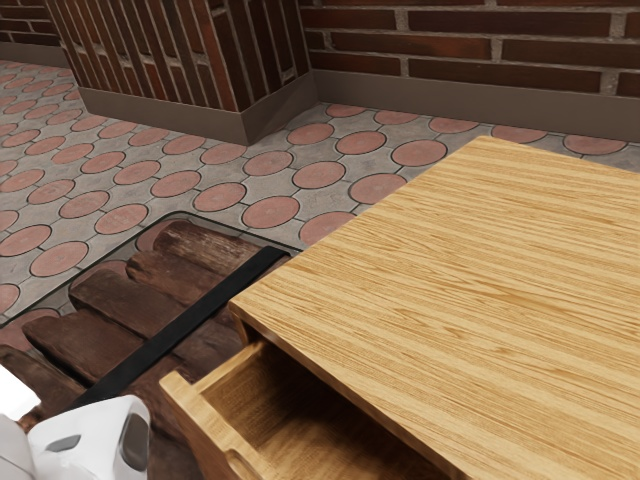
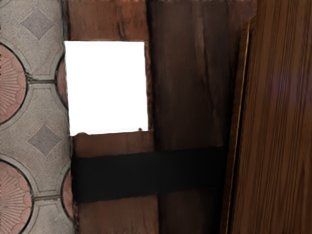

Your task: Pull the drawer handle with one arm to open the drawer

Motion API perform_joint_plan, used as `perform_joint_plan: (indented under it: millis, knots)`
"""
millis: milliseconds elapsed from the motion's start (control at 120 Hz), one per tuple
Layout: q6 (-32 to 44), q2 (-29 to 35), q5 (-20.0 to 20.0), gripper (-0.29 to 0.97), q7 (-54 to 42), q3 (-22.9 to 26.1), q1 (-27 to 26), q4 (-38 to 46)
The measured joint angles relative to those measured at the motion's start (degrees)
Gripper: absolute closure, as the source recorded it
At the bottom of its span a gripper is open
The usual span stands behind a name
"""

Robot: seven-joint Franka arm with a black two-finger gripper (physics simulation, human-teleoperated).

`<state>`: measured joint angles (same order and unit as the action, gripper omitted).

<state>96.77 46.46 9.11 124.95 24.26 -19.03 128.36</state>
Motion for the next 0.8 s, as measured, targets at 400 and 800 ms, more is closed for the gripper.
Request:
perform_joint_plan:
  millis: [400,800]
  knots:
    - [-5.9,4.6,1.9,0.00,0.5,1.9,-0.3,2.0]
    - [-7.3,10.1,3.4,0.00,0.8,0.6,-0.4,6.6]
